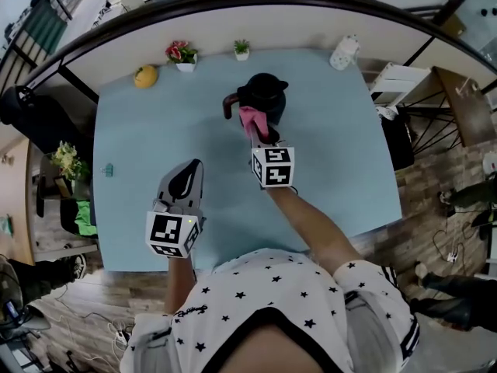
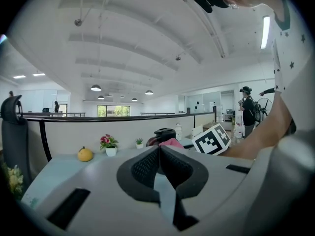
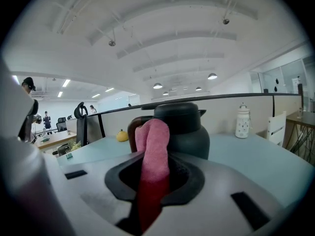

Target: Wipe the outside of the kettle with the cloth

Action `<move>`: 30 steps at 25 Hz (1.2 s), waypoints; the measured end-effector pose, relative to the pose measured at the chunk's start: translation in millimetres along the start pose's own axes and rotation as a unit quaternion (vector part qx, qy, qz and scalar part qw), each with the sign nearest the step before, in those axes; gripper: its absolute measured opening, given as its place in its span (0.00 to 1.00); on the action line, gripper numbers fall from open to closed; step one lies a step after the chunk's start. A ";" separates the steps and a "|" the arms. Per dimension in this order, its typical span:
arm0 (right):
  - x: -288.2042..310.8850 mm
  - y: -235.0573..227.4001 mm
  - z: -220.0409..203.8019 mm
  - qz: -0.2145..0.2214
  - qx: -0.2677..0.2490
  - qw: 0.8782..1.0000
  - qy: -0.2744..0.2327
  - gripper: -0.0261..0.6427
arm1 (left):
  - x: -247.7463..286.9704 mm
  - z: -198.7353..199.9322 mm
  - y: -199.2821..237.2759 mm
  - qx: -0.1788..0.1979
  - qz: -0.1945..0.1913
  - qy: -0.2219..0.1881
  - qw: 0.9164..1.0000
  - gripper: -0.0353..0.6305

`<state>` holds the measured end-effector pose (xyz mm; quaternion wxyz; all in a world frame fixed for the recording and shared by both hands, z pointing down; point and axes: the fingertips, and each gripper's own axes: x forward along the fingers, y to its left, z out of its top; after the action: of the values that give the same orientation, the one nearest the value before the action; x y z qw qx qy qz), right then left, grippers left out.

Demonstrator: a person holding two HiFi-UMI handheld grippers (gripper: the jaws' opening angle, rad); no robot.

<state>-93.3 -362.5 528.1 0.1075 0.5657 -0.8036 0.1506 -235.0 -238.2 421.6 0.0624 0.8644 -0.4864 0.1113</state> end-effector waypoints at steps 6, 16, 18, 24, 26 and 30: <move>-12.6 -23.8 1.6 -0.016 0.003 1.000 -0.003 0.13 | 7.6 4.3 -15.4 0.004 -0.012 -0.003 1.000 0.10; -21.6 -59.2 -0.2 -0.036 0.011 0.999 -0.003 0.13 | 17.5 6.6 -27.2 0.004 -0.012 -0.003 1.000 0.10; -22.2 -68.6 -0.5 -0.042 0.016 0.999 -0.002 0.13 | 19.7 6.9 -29.5 0.004 -0.011 -0.003 1.000 0.10; -18.1 -91.9 3.9 -0.053 0.014 0.999 -0.001 0.13 | 24.6 7.7 -31.4 0.003 -0.005 0.002 1.000 0.10; -16.0 -98.1 6.1 -0.055 0.013 0.998 -0.002 0.13 | 25.0 7.8 -31.2 0.004 -0.002 0.003 1.000 0.10; -9.4 -110.7 9.0 -0.058 0.031 0.998 -0.005 0.13 | 25.6 7.8 -29.8 0.006 0.004 0.008 1.000 0.10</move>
<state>14.1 -392.3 529.7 0.0947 0.6150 -0.7650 0.1661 -195.6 -245.6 420.5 0.0605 0.8618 -0.4887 0.1218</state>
